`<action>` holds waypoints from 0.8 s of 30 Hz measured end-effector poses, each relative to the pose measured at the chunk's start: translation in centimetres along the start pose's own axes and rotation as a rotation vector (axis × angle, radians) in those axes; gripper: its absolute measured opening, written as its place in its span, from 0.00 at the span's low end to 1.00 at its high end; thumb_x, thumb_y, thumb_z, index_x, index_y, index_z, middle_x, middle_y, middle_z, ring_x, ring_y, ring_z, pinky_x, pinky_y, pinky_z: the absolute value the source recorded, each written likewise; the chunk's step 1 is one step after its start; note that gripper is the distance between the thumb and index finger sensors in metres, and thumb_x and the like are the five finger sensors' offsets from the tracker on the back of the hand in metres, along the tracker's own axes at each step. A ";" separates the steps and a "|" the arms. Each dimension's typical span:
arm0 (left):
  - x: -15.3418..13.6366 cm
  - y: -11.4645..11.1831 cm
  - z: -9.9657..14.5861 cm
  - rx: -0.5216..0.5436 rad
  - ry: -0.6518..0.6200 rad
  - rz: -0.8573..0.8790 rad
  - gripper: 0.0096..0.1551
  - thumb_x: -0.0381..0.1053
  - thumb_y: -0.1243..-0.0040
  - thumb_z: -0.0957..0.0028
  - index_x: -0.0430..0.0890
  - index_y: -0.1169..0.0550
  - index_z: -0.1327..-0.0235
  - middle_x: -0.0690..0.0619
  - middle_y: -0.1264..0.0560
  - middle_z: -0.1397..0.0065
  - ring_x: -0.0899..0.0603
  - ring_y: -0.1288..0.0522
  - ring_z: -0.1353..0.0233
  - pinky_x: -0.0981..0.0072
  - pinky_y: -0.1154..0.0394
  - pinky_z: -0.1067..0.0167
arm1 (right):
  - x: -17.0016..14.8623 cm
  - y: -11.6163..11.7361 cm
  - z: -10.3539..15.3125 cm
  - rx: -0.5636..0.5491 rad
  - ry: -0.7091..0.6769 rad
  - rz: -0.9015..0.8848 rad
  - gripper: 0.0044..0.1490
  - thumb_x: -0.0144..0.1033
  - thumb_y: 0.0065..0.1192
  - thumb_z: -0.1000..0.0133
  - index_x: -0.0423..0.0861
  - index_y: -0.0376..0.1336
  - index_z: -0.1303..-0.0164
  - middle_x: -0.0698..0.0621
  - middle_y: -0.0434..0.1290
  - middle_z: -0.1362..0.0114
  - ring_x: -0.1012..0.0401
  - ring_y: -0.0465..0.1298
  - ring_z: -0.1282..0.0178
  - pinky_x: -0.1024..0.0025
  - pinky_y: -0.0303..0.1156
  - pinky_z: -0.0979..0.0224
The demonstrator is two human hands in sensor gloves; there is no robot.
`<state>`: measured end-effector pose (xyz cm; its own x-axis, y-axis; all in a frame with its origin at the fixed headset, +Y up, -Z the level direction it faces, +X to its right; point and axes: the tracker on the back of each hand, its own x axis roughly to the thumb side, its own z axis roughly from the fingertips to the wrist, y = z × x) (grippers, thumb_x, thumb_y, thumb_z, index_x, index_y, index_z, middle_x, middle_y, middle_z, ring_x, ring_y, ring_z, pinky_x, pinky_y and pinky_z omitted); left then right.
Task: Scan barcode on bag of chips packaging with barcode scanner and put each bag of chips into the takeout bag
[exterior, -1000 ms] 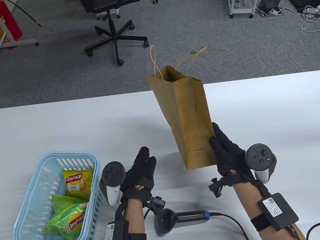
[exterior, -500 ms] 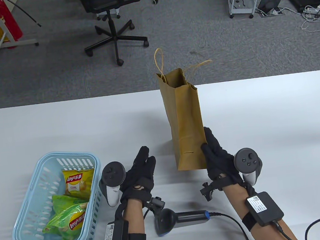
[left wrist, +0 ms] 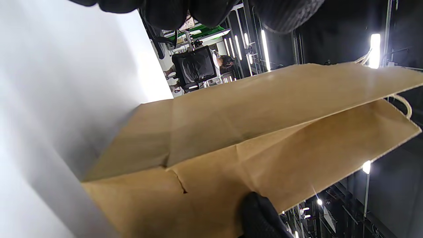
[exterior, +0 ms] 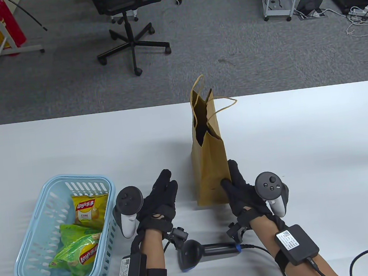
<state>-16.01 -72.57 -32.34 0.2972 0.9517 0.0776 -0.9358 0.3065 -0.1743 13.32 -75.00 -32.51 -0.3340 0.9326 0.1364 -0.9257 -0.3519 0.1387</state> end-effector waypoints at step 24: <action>-0.1 0.3 0.0 0.003 0.009 -0.042 0.45 0.55 0.53 0.38 0.29 0.43 0.15 0.23 0.46 0.19 0.12 0.51 0.25 0.19 0.48 0.38 | 7.2 -2.8 5.9 -0.158 -0.390 0.078 0.65 0.43 0.62 0.38 0.13 0.31 0.22 0.12 0.45 0.22 0.15 0.50 0.26 0.18 0.50 0.35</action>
<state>-16.37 -72.59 -32.40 0.3382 0.9380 0.0759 -0.9229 0.3464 -0.1681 14.55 -67.76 -26.17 -0.3402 0.7928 0.5057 -0.9262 -0.3756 -0.0342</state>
